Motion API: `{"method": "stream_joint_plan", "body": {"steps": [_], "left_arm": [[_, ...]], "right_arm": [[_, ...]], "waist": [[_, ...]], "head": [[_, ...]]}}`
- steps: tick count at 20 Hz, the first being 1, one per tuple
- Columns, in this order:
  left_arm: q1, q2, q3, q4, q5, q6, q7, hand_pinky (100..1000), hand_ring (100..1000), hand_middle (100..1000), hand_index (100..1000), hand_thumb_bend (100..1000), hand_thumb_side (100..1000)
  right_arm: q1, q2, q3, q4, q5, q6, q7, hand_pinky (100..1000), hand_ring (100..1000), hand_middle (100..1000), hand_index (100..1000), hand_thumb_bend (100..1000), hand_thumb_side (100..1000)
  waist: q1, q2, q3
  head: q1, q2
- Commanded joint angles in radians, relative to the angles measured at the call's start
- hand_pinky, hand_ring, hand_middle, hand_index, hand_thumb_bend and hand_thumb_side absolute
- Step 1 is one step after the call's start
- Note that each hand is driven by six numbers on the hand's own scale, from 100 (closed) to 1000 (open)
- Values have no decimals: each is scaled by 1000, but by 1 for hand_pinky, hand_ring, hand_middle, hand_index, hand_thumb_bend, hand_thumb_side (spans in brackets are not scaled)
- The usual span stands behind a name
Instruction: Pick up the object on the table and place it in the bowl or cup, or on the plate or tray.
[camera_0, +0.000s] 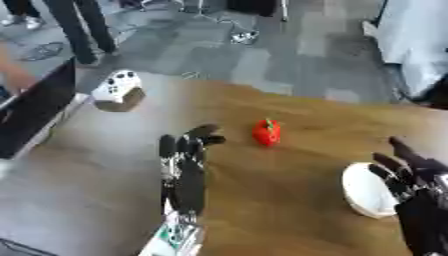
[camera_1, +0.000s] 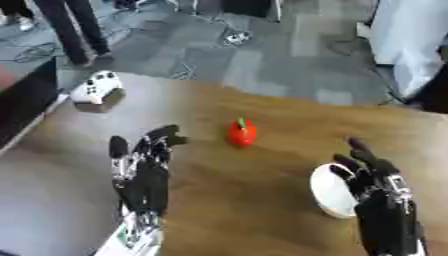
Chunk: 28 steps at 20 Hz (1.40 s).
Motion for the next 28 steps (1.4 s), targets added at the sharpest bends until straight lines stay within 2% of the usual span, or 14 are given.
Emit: {"method": "stream_joint_plan", "body": {"steps": [1, 9, 15, 16, 17, 18, 20, 21, 23, 25, 28], "left_arm": [[-5, 8, 9, -22, -22, 5, -3, 1000, 610, 644, 695, 563, 959], [-1, 6, 8, -22, -28, 14, -10, 1000, 569, 633, 703, 565, 946], [-6, 16, 11, -23, -52, 24, -21, 1000, 553, 619, 697, 575, 941], [-11, 24, 13, -19, -70, 36, -26, 1000, 509, 577, 681, 602, 896], [-21, 34, 16, -14, -101, 60, -36, 1000, 517, 584, 682, 595, 893], [-34, 46, 18, -9, -134, 88, -47, 1000, 487, 548, 679, 666, 900], [-79, 82, 24, 1, -215, 163, -88, 1000, 486, 544, 681, 708, 909], [-106, 105, 27, 4, -256, 200, -113, 1000, 485, 543, 680, 702, 908], [-154, 144, 29, 5, -314, 252, -150, 1000, 493, 543, 681, 744, 907], [-198, 182, 25, 18, -356, 287, -183, 1000, 497, 543, 683, 771, 896], [-244, 218, 11, 47, -407, 311, -222, 1000, 505, 547, 687, 828, 873]], "right_arm": [[0, -5, -4, -25, 12, -10, -2, 818, 812, 933, 772, 100, 859], [2, -4, -2, -24, 20, -11, -7, 813, 801, 915, 766, 100, 863], [1, -8, 0, -24, 22, -11, -7, 810, 797, 910, 763, 100, 861], [1, -9, 1, -24, 23, -11, -7, 810, 796, 906, 762, 100, 859], [2, -11, 1, -25, 24, -11, -7, 810, 796, 907, 762, 100, 860], [3, -13, 1, -25, 25, -12, -7, 809, 793, 904, 761, 100, 857], [8, -19, 1, -25, 28, -13, -7, 809, 791, 903, 761, 100, 856], [11, -23, 2, -24, 29, -13, -6, 809, 791, 903, 761, 100, 856], [16, -29, 4, -22, 31, -13, -5, 808, 789, 901, 760, 100, 857], [22, -37, 6, -20, 33, -13, -4, 807, 787, 900, 760, 100, 858], [33, -52, 5, -21, 35, -15, -4, 806, 784, 898, 759, 100, 859]], "waist": [[-1, -18, -2], [-1, -24, -3], [-1, -26, 1], [0, -26, 2], [1, -28, 2], [2, -30, 2], [7, -35, 0], [10, -38, 0], [18, -43, -1], [27, -45, -3], [35, -45, -7]], "head": [[-13, 2], [-9, 5], [-4, 18], [-4, 20], [-4, 23], [-3, 27], [4, 36], [10, 41], [19, 48], [23, 49], [25, 49]]}}
